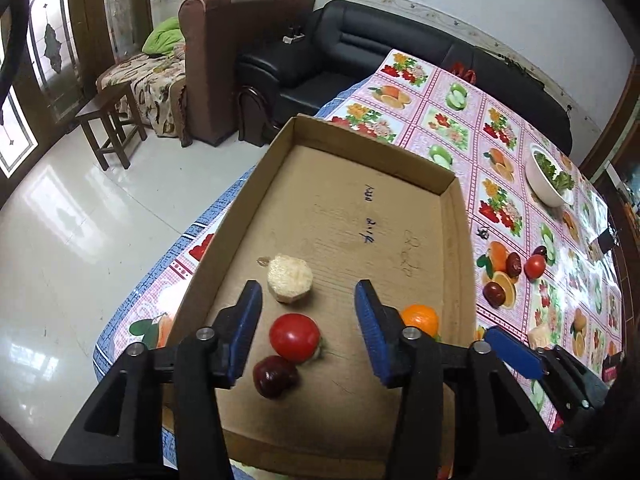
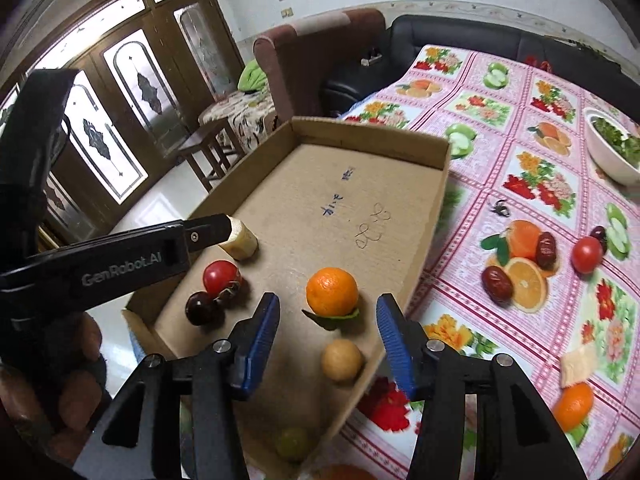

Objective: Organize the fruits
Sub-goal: 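Move both tools back over the row of fruit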

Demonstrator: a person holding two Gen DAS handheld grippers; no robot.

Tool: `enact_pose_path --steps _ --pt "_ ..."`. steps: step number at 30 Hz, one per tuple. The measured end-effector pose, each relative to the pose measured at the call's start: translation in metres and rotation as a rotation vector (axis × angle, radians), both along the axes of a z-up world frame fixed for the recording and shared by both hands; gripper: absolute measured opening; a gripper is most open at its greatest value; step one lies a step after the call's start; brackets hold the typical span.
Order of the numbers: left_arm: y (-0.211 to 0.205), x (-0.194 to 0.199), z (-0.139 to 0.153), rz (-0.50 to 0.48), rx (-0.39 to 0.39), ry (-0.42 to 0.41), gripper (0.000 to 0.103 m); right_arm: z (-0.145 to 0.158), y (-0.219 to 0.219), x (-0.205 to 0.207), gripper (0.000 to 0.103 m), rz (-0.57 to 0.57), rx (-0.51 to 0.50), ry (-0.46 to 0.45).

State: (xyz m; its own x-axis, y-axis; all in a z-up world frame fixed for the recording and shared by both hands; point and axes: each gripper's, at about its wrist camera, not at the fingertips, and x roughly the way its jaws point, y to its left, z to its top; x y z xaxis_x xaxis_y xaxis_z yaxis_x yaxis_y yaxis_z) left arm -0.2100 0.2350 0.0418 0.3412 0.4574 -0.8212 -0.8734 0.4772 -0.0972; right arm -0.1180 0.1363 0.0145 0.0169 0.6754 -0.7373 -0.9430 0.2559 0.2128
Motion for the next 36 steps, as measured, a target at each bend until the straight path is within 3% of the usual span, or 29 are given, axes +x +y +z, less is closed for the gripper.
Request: enact_pose_path --steps 12,36 --pt "-0.028 0.017 0.004 -0.057 0.028 0.025 0.050 0.017 -0.061 0.034 0.054 -0.134 0.051 0.024" --pt "-0.086 0.058 0.001 -0.207 0.018 0.035 0.054 0.000 -0.170 0.102 0.057 -0.400 0.043 0.064"
